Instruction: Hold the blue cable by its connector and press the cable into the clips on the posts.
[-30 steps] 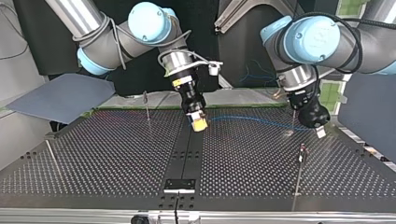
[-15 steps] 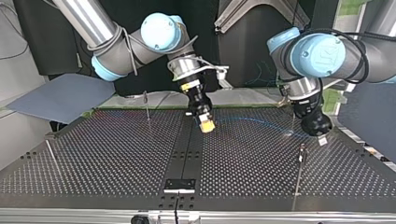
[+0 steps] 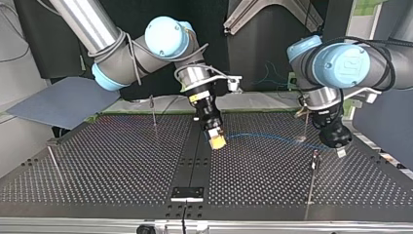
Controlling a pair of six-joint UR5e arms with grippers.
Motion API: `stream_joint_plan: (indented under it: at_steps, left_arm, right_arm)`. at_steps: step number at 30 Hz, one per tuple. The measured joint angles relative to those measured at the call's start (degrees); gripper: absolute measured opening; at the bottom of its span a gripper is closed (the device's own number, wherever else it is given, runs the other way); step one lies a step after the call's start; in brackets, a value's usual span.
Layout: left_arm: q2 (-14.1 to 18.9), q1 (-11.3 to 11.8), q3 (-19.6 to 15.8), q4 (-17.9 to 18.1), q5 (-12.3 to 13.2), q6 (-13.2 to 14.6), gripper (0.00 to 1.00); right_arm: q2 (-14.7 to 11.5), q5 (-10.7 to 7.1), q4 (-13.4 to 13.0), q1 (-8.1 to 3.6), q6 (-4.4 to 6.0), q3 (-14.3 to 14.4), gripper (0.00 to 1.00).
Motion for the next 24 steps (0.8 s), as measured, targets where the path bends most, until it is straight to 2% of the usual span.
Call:
stream_joint_plan:
  at_steps: [6, 13, 17, 24]
  left_arm:
    - [-0.2, 1.3, 0.9, 0.5, 2.5, 0.0, 0.0]
    - [-0.7, 3.5, 1.7, 0.2, 4.2, -0.2, 0.0]
    - [-0.7, 5.1, 1.8, -0.1, 4.8, -0.4, 0.0]
    - [-0.9, 5.7, 1.8, 0.1, 6.1, -0.5, 0.0]
  right_arm:
    - [0.1, 0.01, 0.3, 0.04, 0.0, -0.1, 0.0]
    - [0.4, 0.01, 0.4, 0.17, -0.01, -0.3, 0.0]
    - [1.2, 0.03, 0.4, 0.24, -0.01, -0.7, 0.0]
    - [3.5, 0.08, 0.5, 0.66, -0.01, -2.4, 0.0]
